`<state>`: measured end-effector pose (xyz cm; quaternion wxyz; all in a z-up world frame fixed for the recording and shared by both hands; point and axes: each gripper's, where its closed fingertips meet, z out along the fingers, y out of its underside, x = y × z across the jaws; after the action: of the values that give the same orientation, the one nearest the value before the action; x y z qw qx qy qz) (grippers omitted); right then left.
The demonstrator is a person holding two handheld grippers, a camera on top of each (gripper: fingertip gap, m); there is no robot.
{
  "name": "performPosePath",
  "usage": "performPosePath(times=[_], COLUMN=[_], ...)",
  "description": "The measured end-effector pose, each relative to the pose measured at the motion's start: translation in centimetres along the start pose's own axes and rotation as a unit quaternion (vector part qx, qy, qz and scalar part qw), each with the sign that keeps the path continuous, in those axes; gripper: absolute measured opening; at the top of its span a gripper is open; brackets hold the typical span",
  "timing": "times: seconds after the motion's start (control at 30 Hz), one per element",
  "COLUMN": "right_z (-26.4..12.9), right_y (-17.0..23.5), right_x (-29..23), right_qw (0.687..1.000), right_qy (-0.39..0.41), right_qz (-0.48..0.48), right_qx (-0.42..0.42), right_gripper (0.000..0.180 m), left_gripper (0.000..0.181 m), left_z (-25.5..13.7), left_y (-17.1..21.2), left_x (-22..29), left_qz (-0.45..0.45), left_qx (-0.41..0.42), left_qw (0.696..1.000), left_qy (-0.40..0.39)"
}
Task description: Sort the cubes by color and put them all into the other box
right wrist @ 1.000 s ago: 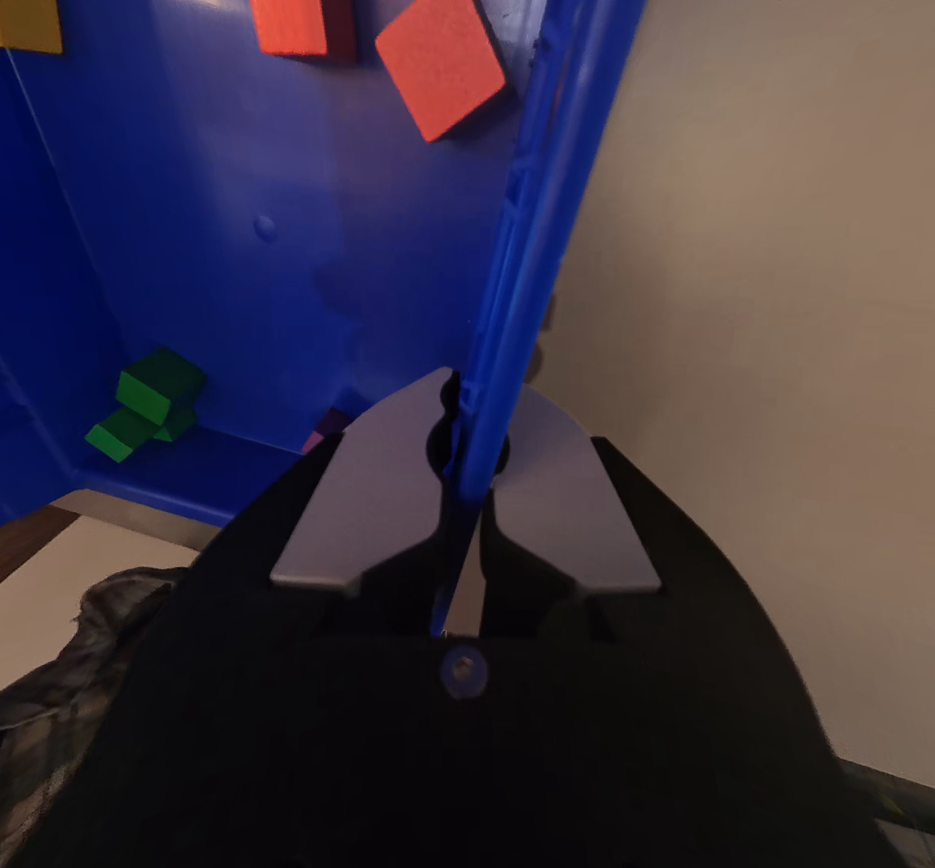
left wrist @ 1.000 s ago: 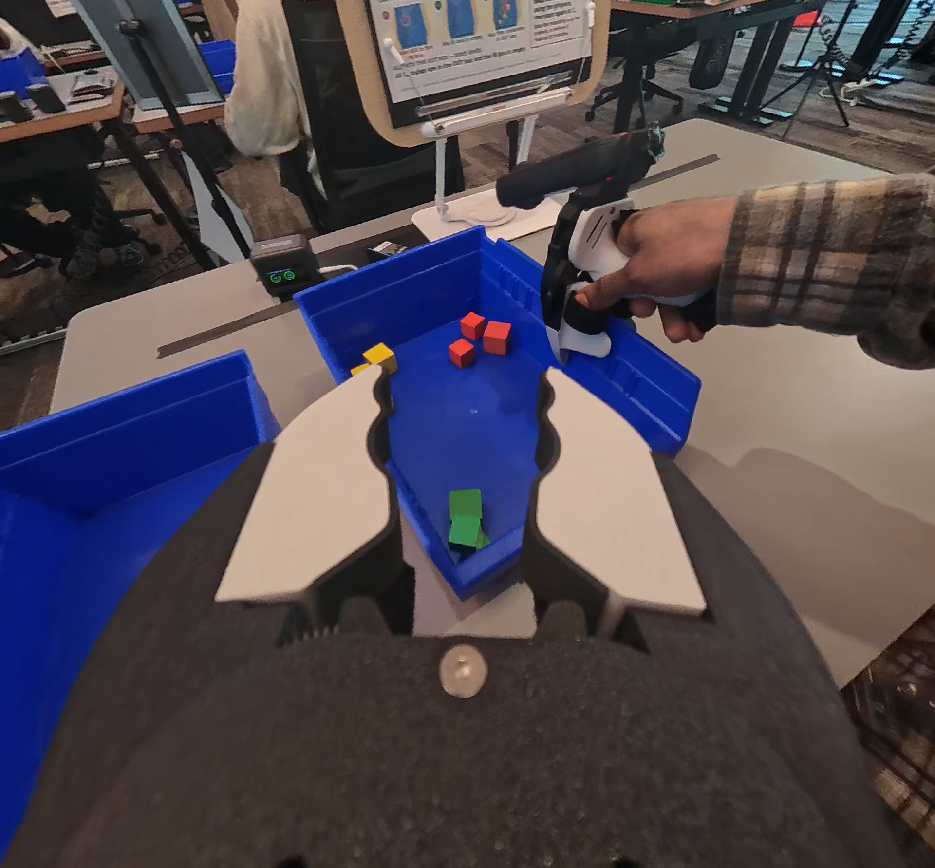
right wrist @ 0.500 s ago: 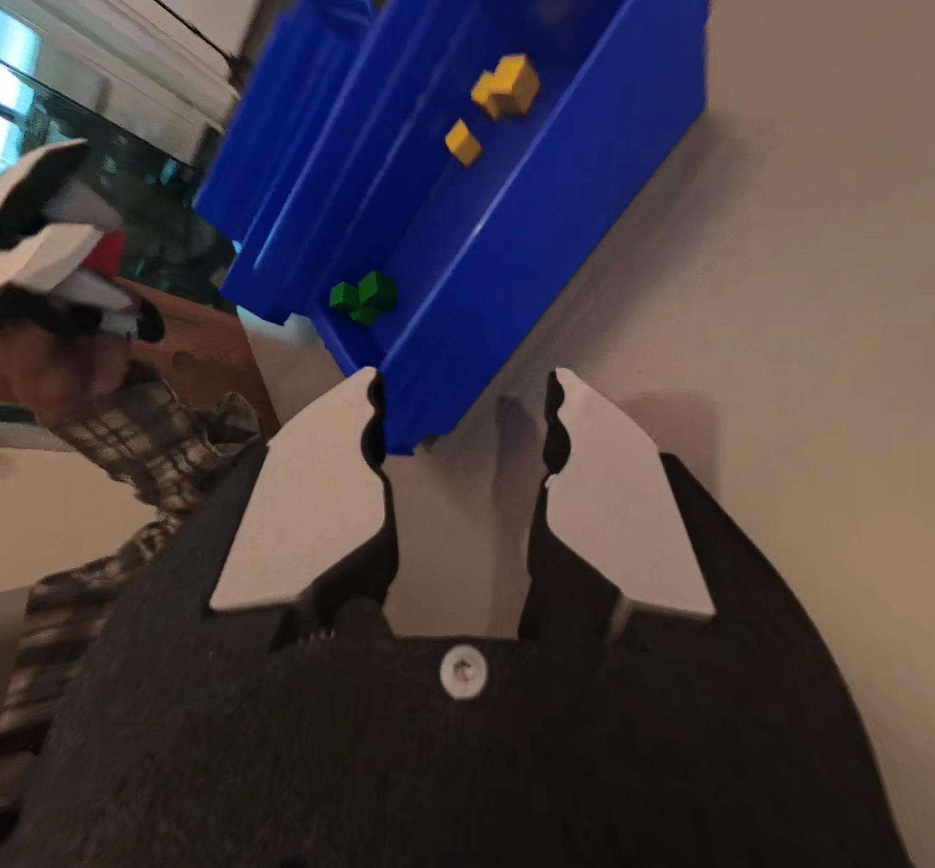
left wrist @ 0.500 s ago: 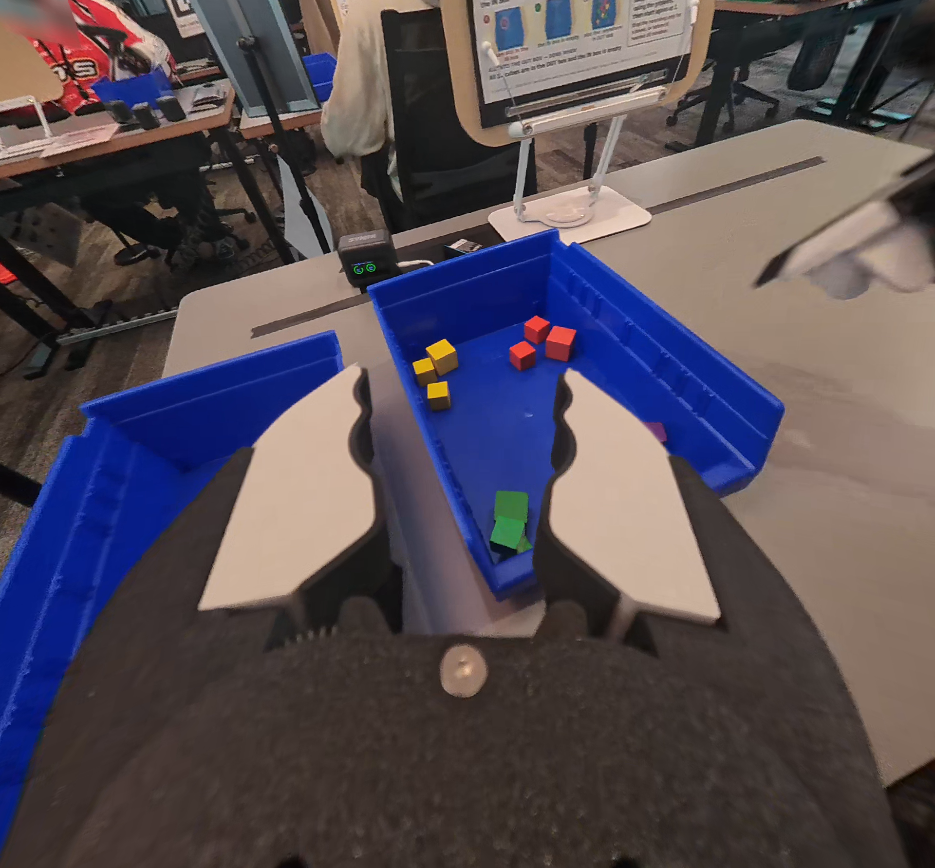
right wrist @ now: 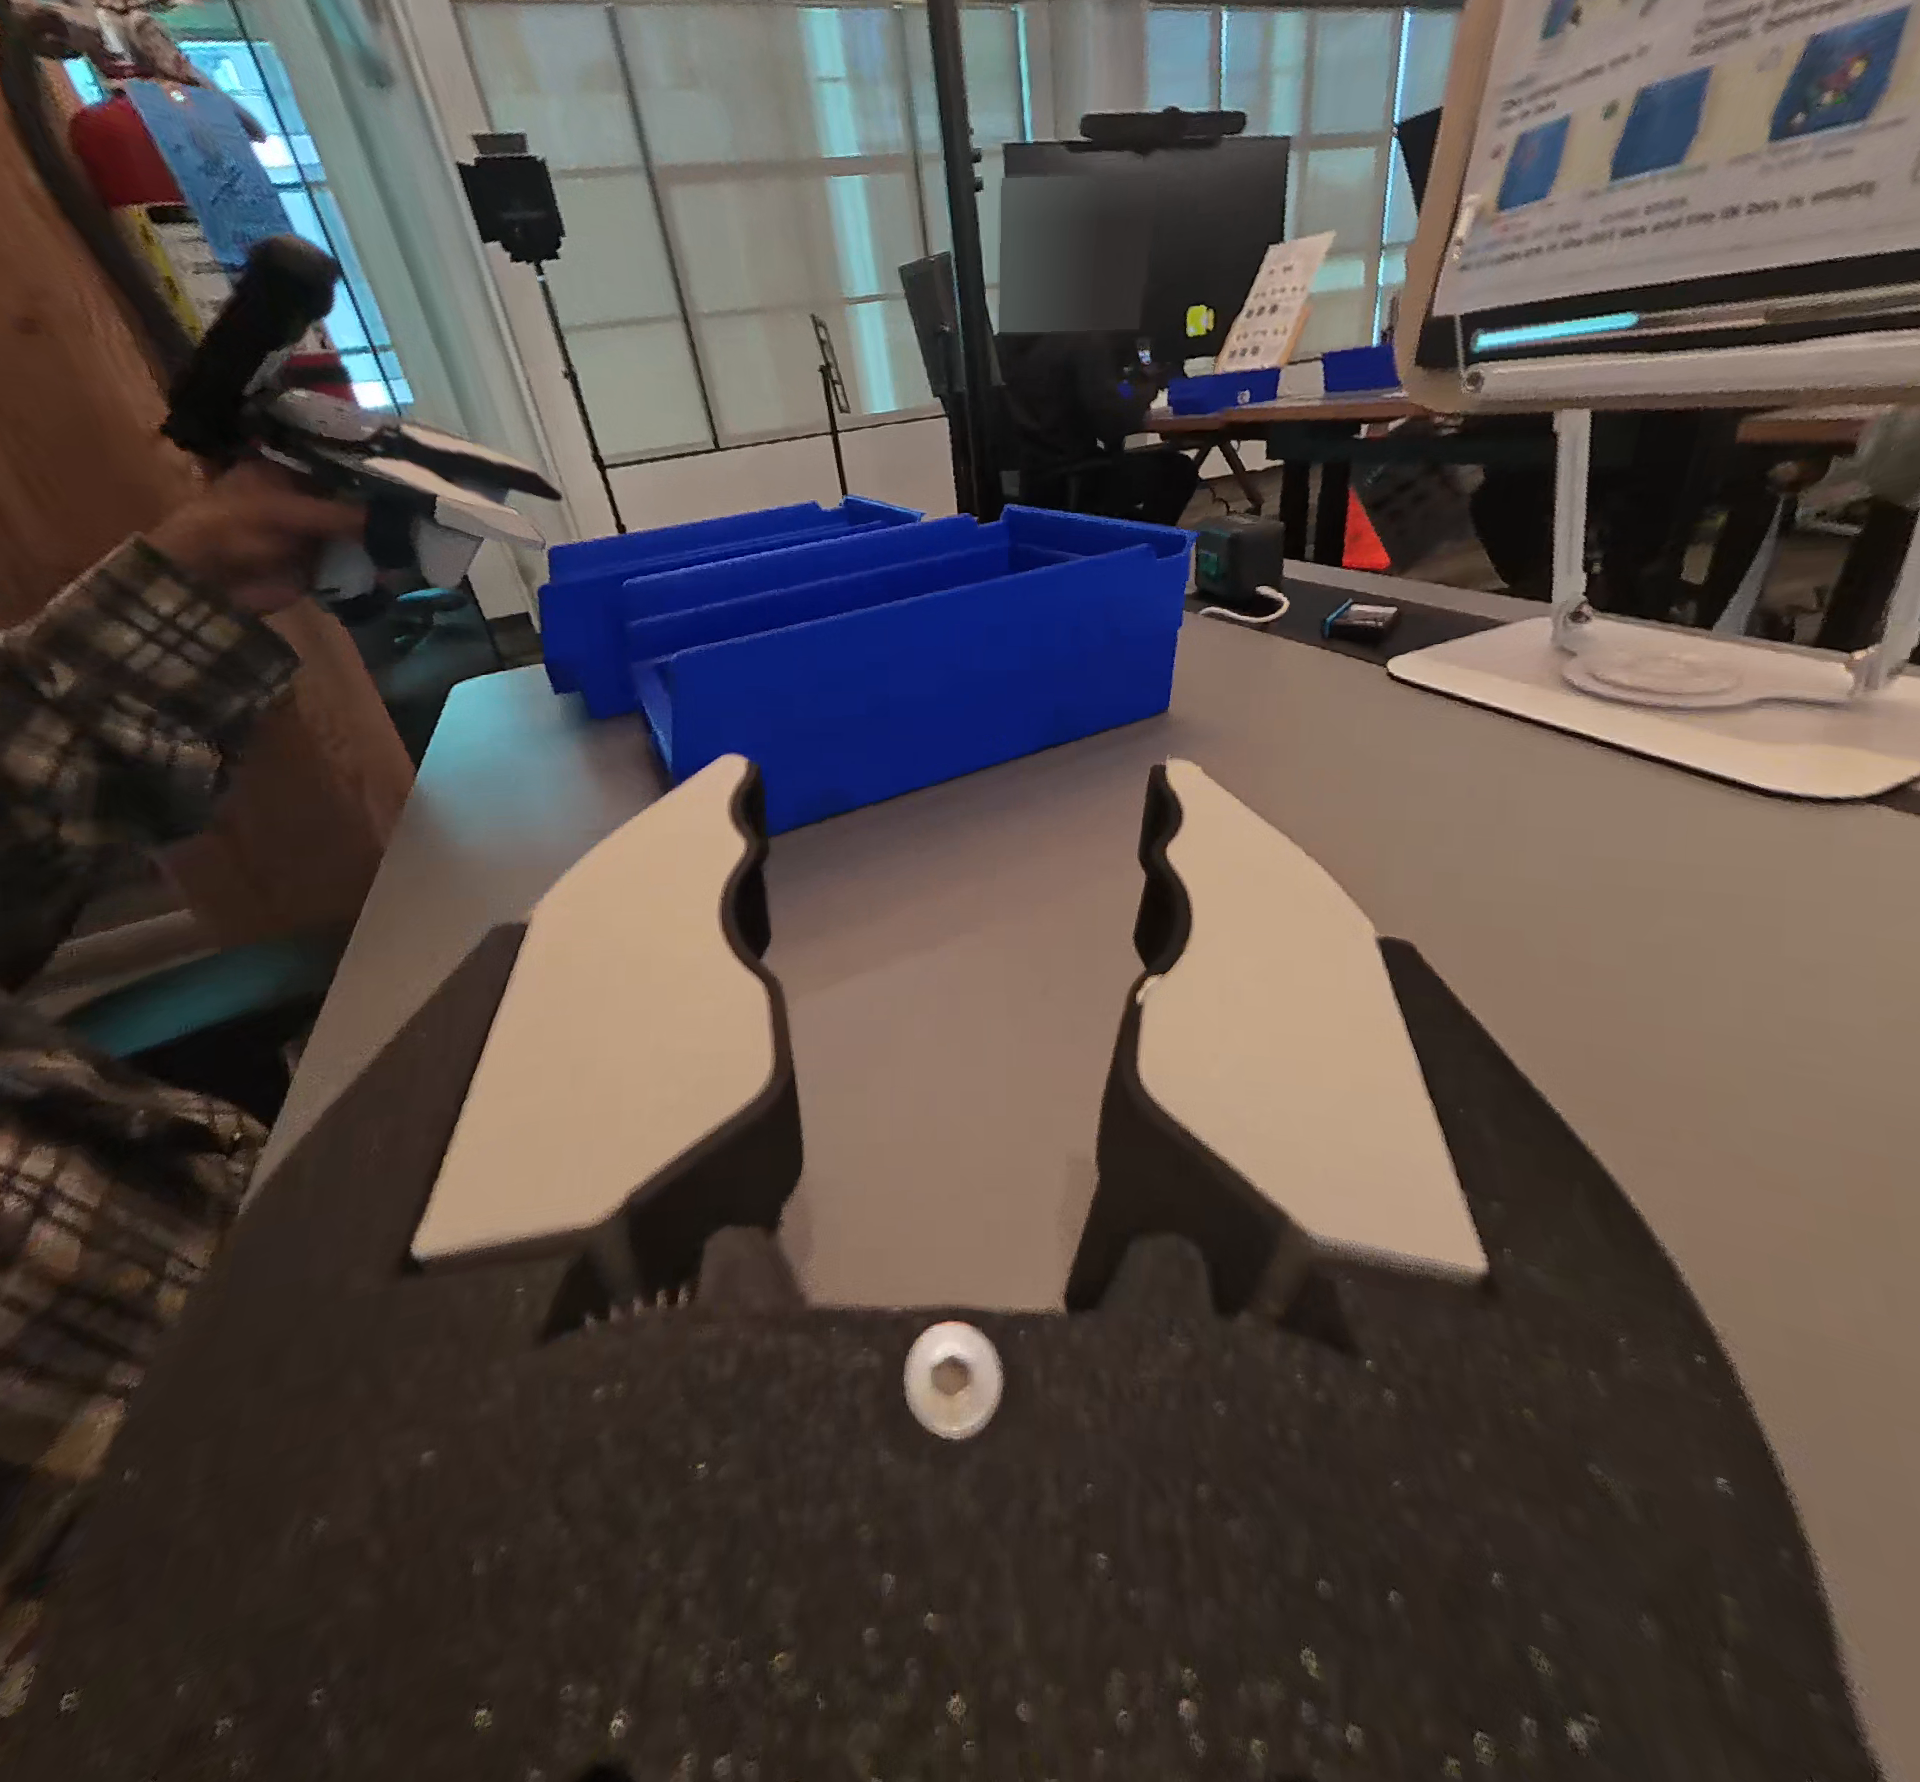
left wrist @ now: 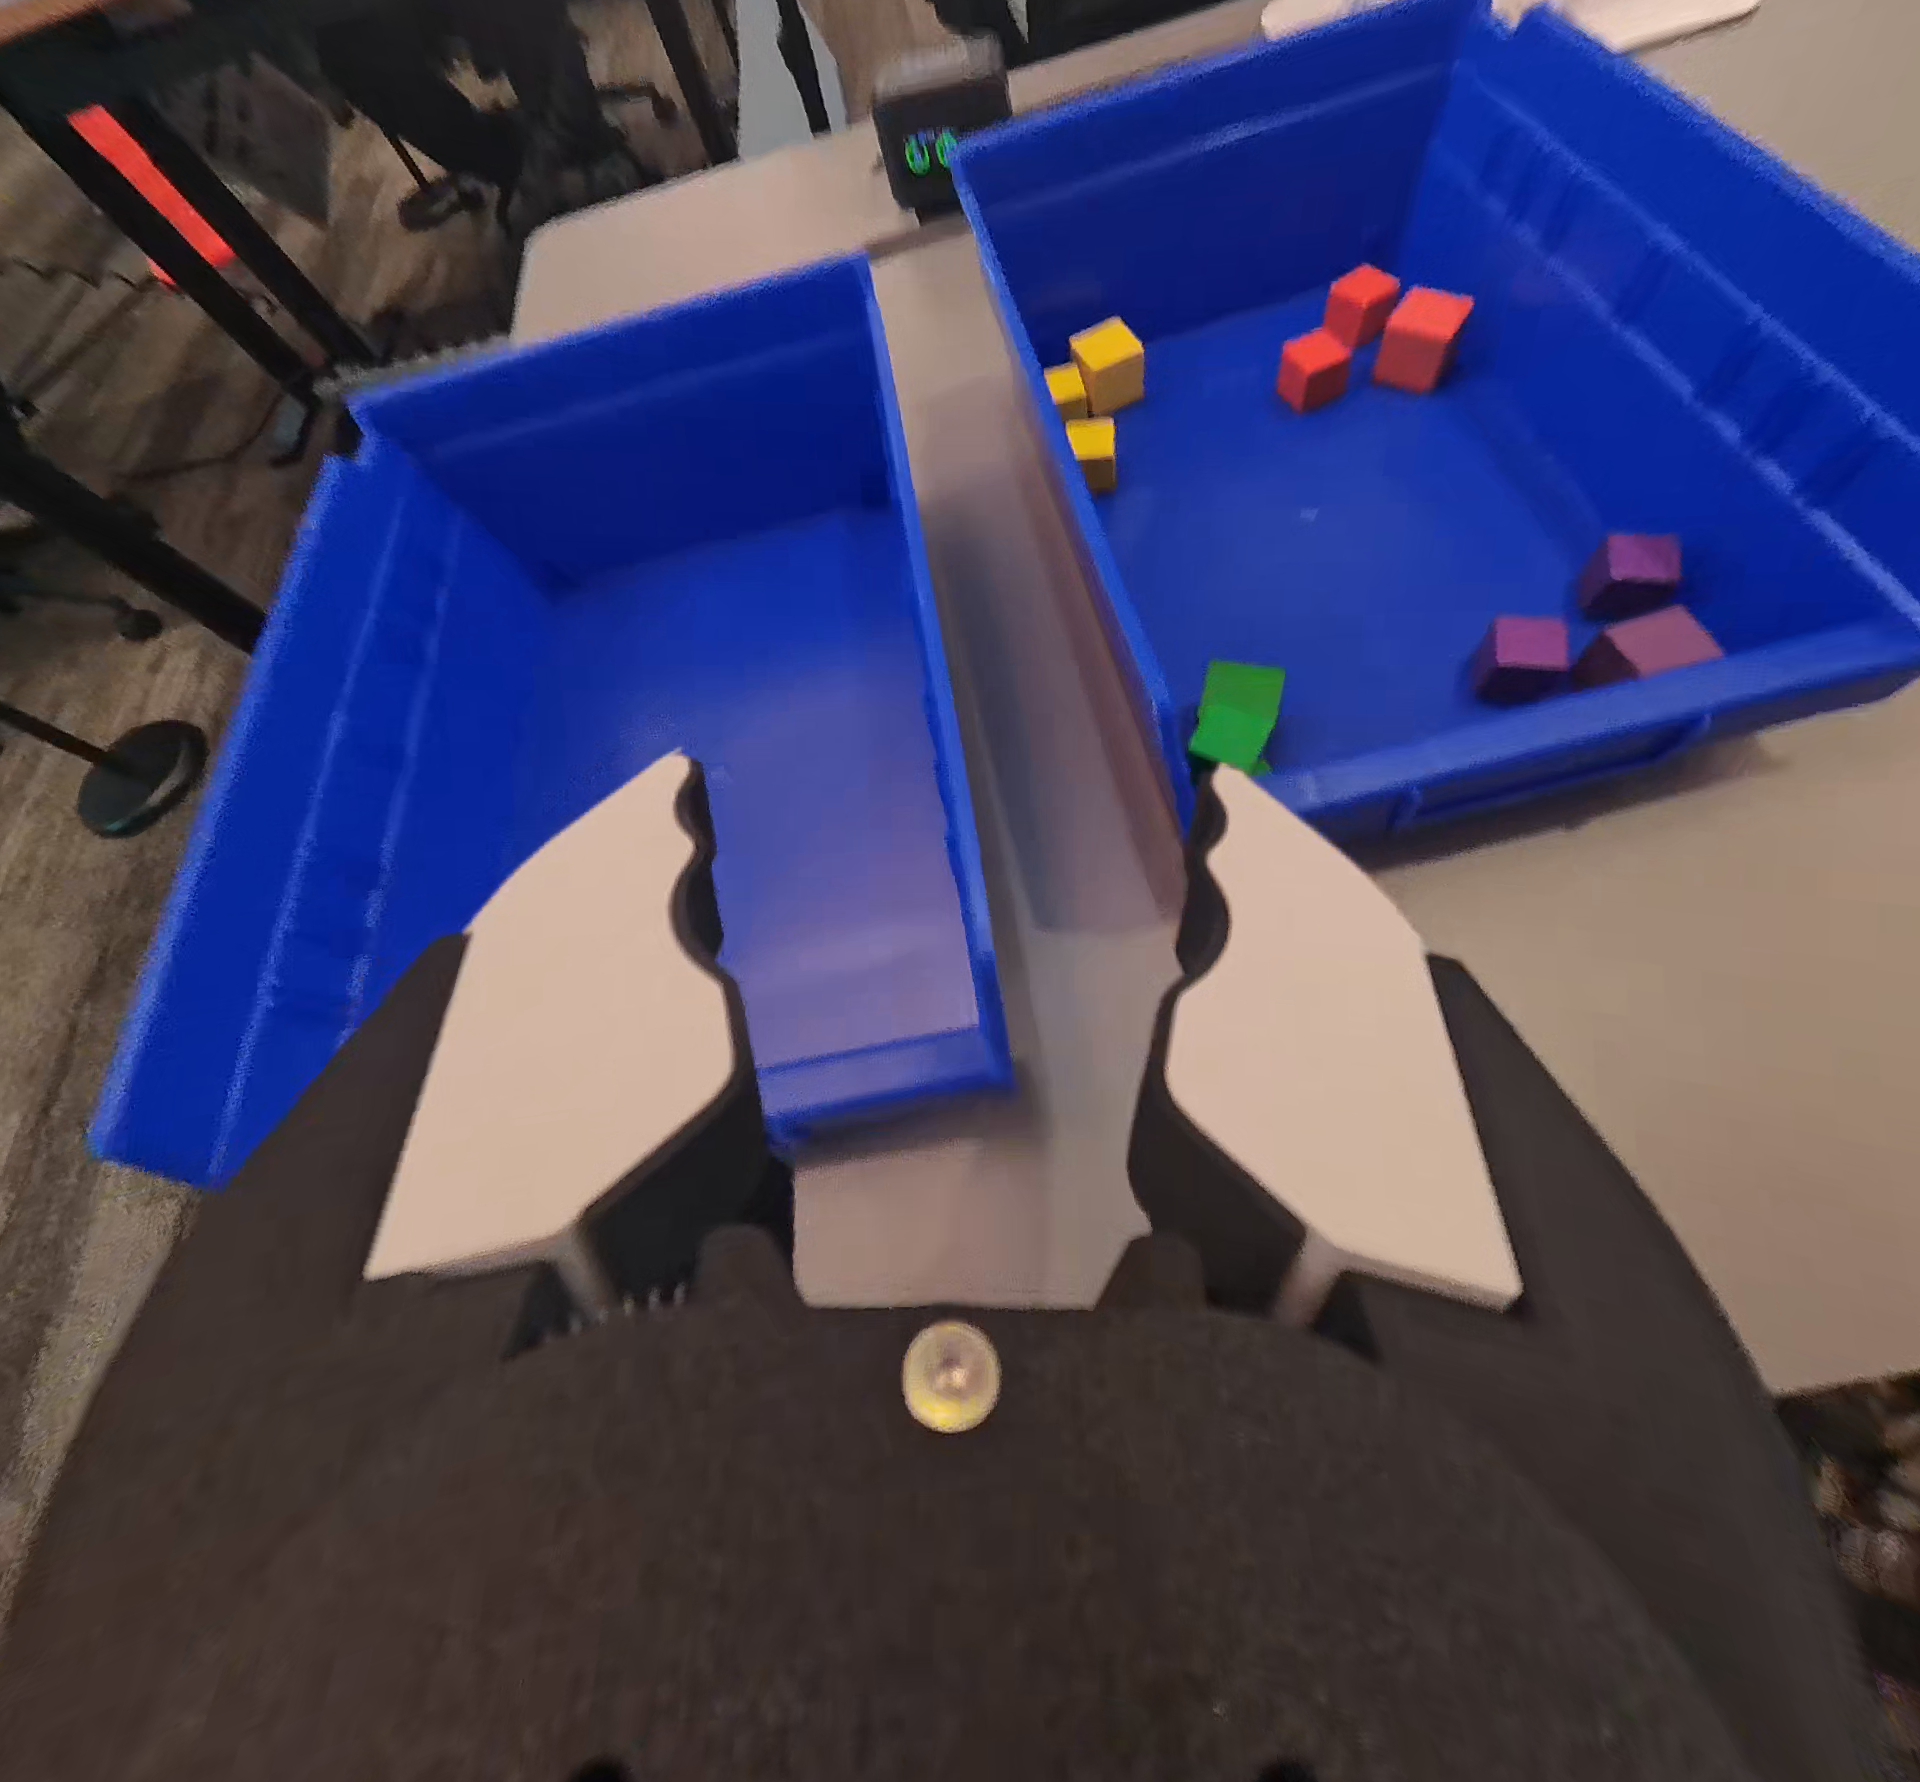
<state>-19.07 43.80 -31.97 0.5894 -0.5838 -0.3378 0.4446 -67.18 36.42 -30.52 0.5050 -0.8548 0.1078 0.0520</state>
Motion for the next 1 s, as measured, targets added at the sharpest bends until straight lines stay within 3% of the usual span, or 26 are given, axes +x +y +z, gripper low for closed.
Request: performPosePath(times=[0.27,0.5,0.73,0.9,1.0], right_z=[0.4,0.5,0.6,0.7,0.6], right_y=[0.8,1.3,1.6,1.6,1.6], right_x=[-1.3,-1.3,-1.6,-1.9,-2.0], right_qw=[0.999,0.998,0.997,0.995,0.994], right_qy=[-0.04,-0.045,-0.056,-0.065,-0.072], right_qz=[0.024,0.046,0.058,0.072,0.079], right_qx=[-0.007,-0.013,-0.02,-0.018,-0.017], right_gripper=[0.073,0.066,0.055,0.052,0.049], left_gripper=[0.093,0.085,0.048,0.007,0.006], left_z=[2.3,5.2,5.2,5.4,5.7], left_y=[5.7,8.3,8.0,7.7,7.5], left_x=[-0.2,0.5,-1.0,-0.3,-0.2], left_qz=[0.003,-0.038,-0.018,0.034,0.028], left_qx=[-0.091,-0.093,-0.073,-0.083,-0.089], left_qw=[0.996,0.995,0.996,0.994,0.994], left_qy=[-0.015,0.001,-0.053,-0.054,-0.054])
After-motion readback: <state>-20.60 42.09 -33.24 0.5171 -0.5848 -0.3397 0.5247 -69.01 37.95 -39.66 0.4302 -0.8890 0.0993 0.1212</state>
